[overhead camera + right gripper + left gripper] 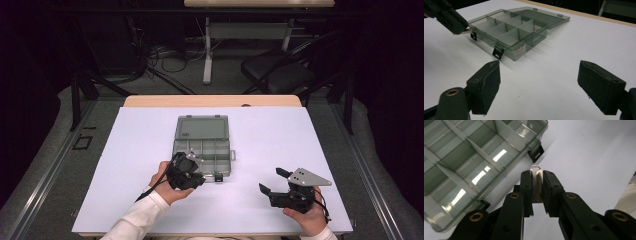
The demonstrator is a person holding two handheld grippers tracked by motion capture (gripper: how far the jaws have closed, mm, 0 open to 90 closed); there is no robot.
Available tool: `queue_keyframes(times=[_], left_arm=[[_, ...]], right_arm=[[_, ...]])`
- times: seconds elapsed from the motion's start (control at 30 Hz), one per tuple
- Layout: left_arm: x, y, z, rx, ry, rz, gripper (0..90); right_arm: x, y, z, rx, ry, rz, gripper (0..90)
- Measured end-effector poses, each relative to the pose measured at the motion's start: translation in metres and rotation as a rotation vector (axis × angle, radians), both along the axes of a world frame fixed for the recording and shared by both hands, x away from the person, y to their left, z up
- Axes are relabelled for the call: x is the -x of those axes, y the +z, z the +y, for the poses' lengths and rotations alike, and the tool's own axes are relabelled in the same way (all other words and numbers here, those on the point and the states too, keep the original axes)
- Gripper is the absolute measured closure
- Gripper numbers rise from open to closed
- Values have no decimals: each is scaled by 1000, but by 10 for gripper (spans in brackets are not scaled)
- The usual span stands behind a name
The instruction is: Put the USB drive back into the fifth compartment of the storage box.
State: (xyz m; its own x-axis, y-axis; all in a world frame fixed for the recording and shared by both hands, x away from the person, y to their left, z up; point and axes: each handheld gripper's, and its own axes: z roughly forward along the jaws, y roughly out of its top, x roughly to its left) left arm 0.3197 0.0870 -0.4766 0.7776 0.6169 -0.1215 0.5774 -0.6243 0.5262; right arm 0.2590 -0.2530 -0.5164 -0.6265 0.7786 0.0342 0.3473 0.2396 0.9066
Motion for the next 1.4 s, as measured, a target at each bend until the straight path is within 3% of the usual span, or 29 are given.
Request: queue_keyframes(times=[0.47, 0.9, 1.07, 1.4], left_arm=[[-8, 14, 25, 31, 61, -20, 793], [-17, 16, 43, 21, 123, -45, 793], [-24, 11, 51, -19, 164, -61, 793], [-37, -2, 56, -45, 195, -55, 793]], right_arm=[[0, 0, 1, 2, 4, -1, 183], [2, 0, 3, 17, 8, -1, 184], [3, 0, 3, 21, 6, -4, 185], [3, -1, 4, 26, 7, 1, 185]])
